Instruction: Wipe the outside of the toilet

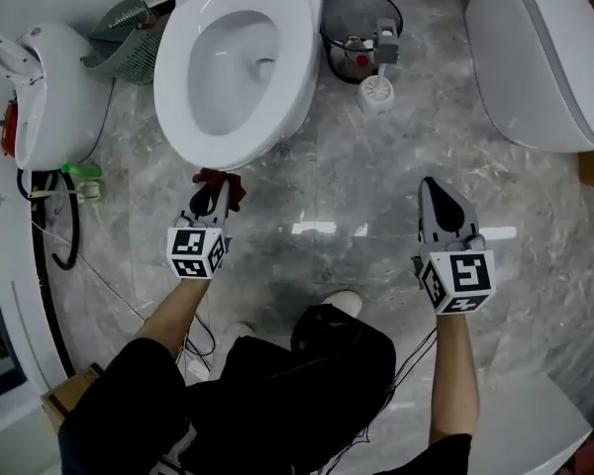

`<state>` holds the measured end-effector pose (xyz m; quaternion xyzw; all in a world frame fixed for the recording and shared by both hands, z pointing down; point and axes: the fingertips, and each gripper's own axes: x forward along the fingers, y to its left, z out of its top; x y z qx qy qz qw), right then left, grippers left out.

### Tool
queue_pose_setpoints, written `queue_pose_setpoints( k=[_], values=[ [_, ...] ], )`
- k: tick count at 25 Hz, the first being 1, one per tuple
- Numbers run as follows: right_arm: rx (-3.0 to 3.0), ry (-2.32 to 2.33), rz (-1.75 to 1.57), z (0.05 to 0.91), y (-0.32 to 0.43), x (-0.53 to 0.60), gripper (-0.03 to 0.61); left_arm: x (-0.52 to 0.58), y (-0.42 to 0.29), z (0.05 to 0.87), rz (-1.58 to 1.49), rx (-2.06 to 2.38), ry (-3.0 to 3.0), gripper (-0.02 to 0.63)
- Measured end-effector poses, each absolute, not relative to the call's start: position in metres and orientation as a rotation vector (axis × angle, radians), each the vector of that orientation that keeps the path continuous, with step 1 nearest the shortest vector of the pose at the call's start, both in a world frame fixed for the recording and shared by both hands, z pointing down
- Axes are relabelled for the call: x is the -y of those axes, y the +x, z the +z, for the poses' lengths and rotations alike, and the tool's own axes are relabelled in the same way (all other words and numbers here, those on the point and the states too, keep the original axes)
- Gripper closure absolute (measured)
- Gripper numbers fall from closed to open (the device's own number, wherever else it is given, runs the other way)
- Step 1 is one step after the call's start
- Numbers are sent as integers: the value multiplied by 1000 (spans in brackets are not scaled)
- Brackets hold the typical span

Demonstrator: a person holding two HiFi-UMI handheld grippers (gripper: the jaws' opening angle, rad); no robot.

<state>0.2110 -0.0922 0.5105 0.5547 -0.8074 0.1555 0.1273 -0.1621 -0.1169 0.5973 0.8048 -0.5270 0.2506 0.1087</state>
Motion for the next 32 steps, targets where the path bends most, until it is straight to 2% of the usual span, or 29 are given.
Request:
queue_pose_setpoints(
  k=[7,11,18,27,32],
  values=[
    [2461,1283,357,443,194,170,574,110,-166,601,705,1728,2183,551],
    [2566,1140,273,432,181,216,574,125,-163,610,687,1813,2093,554],
    [2694,832,33,459,150,262,574,130,-162,629,601,1973,1976,553],
    [2872,576,189,502,125,274,574,130,-166,630,534,2186,1727,552],
    [2862,432,131,535,120,274,574,124,-150,620,456,2311,1578,551]
  ],
)
